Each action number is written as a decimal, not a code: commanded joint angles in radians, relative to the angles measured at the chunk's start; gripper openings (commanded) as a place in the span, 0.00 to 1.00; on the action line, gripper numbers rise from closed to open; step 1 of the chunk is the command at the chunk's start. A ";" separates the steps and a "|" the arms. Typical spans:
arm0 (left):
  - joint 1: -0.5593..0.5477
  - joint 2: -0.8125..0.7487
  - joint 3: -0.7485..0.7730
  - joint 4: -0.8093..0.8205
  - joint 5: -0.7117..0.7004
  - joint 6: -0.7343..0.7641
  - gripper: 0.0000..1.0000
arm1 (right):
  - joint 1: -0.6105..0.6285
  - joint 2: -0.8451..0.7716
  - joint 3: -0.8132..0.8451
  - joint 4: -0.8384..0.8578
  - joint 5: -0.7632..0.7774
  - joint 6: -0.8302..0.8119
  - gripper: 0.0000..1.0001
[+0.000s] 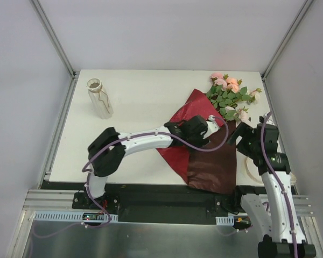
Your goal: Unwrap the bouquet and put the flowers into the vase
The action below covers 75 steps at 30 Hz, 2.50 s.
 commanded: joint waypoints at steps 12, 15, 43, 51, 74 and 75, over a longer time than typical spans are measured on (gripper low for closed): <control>-0.037 0.292 0.259 -0.014 -0.259 0.225 0.28 | -0.009 -0.263 -0.059 -0.145 0.002 0.001 0.93; -0.033 0.275 0.269 -0.013 -0.343 0.225 0.00 | -0.009 -0.230 -0.090 -0.117 -0.035 -0.001 0.93; 0.539 -0.295 -0.045 -0.010 0.094 -0.453 0.66 | 0.289 0.672 0.039 0.551 -0.350 0.131 0.83; 0.539 -0.689 -0.256 -0.011 0.267 -0.439 0.77 | 0.358 0.895 0.049 0.791 -0.445 0.223 0.72; 0.539 -1.202 -0.438 -0.039 0.169 -0.342 0.75 | 1.157 0.939 0.482 0.275 0.081 -0.202 0.68; 0.539 -1.208 -0.439 -0.042 0.163 -0.329 0.75 | 1.164 0.938 0.487 0.277 0.078 -0.200 0.70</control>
